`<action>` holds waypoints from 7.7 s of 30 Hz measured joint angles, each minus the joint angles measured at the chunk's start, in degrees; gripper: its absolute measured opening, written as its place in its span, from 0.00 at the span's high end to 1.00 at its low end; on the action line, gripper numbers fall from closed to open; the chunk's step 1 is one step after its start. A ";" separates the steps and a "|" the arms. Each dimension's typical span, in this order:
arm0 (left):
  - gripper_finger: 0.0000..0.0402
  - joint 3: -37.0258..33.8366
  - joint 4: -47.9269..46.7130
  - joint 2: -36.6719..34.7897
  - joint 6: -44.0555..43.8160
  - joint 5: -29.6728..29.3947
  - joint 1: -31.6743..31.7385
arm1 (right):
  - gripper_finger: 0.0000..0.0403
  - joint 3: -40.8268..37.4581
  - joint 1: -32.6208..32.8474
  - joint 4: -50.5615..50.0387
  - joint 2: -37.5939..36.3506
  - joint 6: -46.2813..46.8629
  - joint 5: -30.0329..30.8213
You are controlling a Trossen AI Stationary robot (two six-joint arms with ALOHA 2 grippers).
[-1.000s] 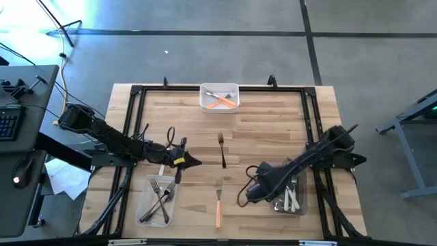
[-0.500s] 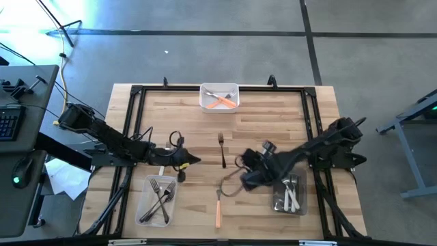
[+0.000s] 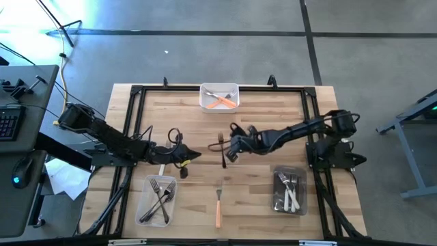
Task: Sort silverware by color (type)
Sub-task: Put the orange fork into the white bin, then put the silver fork into the transparent bin
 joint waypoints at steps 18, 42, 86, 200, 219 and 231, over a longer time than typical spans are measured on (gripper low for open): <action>1.00 0.07 4.37 0.00 3.58 5.38 16.23 | 0.73 8.40 -8.72 -8.33 0.00 -9.98 -11.05; 1.00 -10.43 28.51 0.49 13.20 27.85 27.78 | 0.98 19.12 9.21 -23.95 4.14 13.98 -2.26; 1.00 -19.75 44.19 0.11 16.62 34.01 27.76 | 0.64 53.53 21.24 -41.00 33.92 59.02 -20.60; 1.00 -19.69 43.85 -0.07 13.88 19.96 27.76 | 0.97 71.08 -33.21 -41.17 37.01 -38.77 -22.28; 1.00 -19.69 43.77 -0.09 13.94 19.96 27.76 | 0.69 71.10 -33.31 -42.25 38.57 -39.28 -22.45; 1.00 -19.69 43.68 -0.09 14.01 19.98 27.76 | 0.98 71.11 -33.31 -40.93 39.85 -39.25 -21.74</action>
